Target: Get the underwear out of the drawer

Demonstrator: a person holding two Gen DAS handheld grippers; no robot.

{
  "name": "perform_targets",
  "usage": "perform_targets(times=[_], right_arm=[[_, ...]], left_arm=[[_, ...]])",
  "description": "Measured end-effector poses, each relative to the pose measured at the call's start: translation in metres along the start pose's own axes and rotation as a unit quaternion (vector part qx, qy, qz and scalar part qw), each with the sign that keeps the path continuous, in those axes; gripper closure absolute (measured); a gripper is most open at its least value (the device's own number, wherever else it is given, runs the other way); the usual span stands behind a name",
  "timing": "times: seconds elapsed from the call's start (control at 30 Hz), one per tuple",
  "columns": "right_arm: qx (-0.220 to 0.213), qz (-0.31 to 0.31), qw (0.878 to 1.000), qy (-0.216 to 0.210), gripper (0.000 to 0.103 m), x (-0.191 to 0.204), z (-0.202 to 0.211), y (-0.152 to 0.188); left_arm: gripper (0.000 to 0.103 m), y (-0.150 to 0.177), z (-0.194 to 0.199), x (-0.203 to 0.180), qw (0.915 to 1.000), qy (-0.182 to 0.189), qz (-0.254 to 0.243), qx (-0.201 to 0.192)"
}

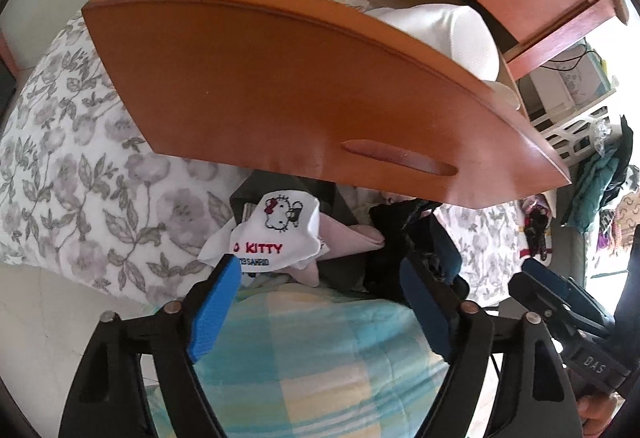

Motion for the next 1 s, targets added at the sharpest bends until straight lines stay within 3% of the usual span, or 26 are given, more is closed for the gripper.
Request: perform_targets(times=[0.1,0.2,0.27,0.37,0.47,0.8,1.0], right_arm=[[0.006,-0.002,1.0,0.003,0.024,-0.002,-0.003,0.002],[0.007,-0.001,1.0,0.008,0.013,-0.003,-0.004,0.003],[0.006,0.001,1.0,0.007,0.0,-0.004,-0.005,0.004],[0.002,0.005,1.0,0.01,0.0,-0.004,-0.004,0.003],[0.001,0.007,1.0,0.011,0.0,-0.003,-0.004,0.003],[-0.011,0.022,1.0,0.019,0.0,0.0,0.004,-0.001],[-0.05,0.034,0.998,0.017,0.0,0.007,0.031,-0.016]], left_arm=[[0.016,0.0,-0.003,0.004,1.0,-0.009,0.003,0.0],[0.012,-0.001,-0.004,0.007,0.9999,-0.014,0.008,-0.005],[0.012,-0.003,-0.003,0.01,0.9997,-0.016,0.015,-0.009],[0.01,-0.005,-0.001,0.015,0.9994,-0.019,0.025,-0.015],[0.001,-0.007,0.0,0.02,0.9988,-0.027,0.034,-0.022],[0.0,-0.012,0.015,0.013,0.9989,-0.016,0.02,-0.039],[0.0,-0.018,0.035,-0.004,0.9981,-0.004,-0.007,-0.061]])
Point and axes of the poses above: each gripper's, at about its wrist camera, not at the fingertips, and z roughly against the way its jaws point, x to its left, y to its underside, the point moved 9 cm from there along -z, roughly the way its jaws point, and after that the axes turned 6 degrees about z, right-handed, at the moved point
